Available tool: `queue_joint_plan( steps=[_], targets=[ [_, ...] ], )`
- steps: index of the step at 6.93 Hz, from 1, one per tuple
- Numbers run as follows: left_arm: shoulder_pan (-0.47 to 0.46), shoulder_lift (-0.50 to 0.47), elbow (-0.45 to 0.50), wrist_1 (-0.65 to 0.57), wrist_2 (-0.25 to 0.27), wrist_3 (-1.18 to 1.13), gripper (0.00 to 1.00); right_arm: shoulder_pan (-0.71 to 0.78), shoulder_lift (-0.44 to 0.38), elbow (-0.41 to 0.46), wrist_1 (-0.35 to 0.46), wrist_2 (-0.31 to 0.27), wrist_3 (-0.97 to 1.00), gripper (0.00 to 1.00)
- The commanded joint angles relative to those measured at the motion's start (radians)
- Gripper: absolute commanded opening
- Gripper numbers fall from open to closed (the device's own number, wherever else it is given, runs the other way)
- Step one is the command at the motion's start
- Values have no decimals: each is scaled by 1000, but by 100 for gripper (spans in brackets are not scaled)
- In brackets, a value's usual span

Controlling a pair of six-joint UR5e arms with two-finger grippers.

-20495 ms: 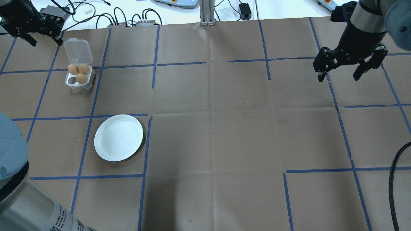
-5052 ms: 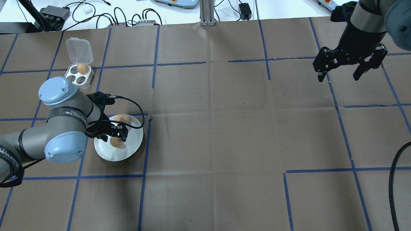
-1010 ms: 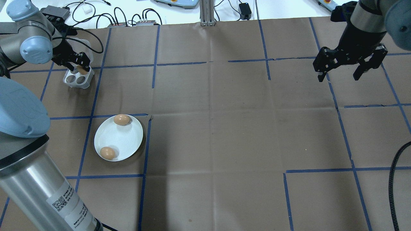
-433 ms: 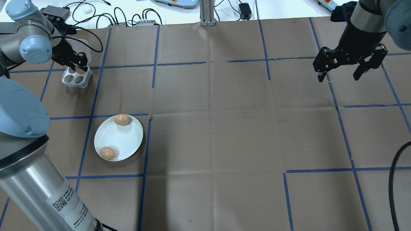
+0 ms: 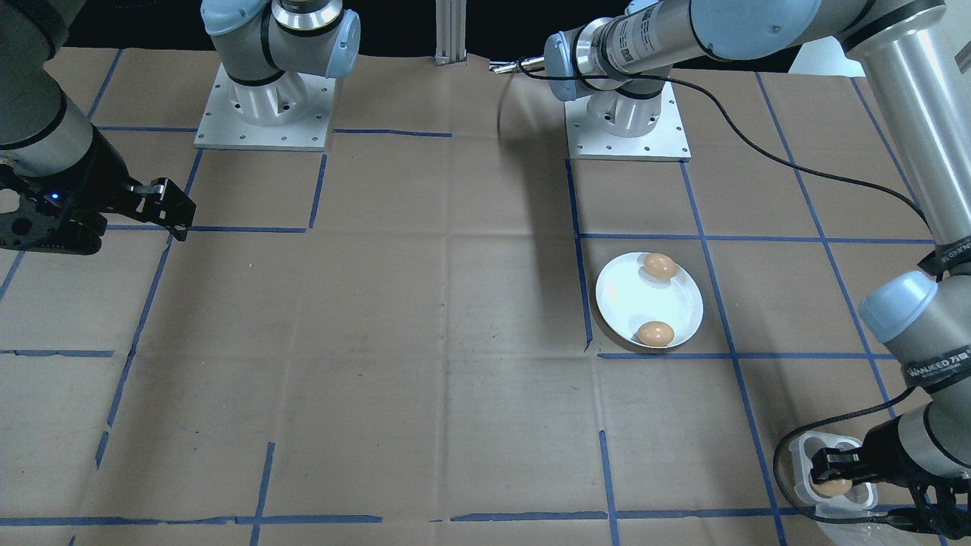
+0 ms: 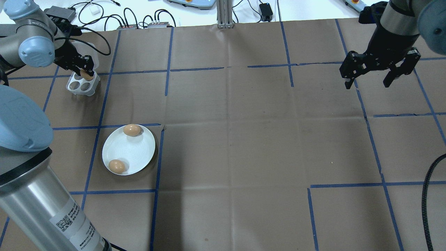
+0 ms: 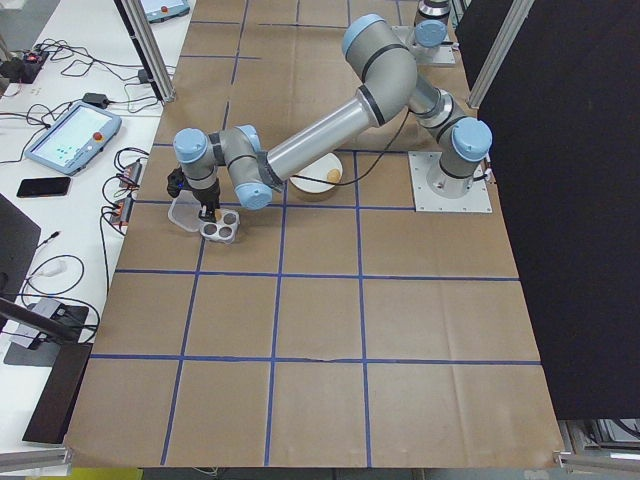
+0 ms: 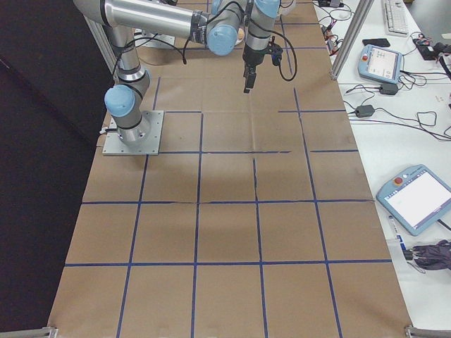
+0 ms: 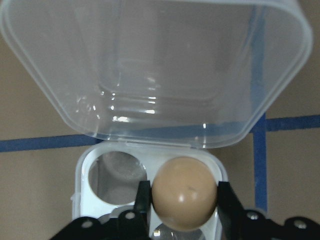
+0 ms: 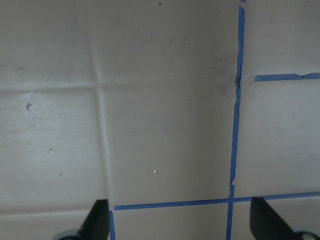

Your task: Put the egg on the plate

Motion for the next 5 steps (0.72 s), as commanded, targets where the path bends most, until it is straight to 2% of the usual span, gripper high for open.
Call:
queue_joint_plan(
  steps=[1,3,4,5],
  targets=[
    [-2,99,-20,-114,2,-24,3,0,0,0,0,0,0,100],
    [-10,222,-31,-280,42,-90,1,0,0,0,-2,0,0,100],
    [-33,286,-87,-315,42,-150,1,0,0,0,0,0,0,100],
    [-60,361,-189,-313,39,-197,0,0,0,0,0,0,0,100]
  ],
)
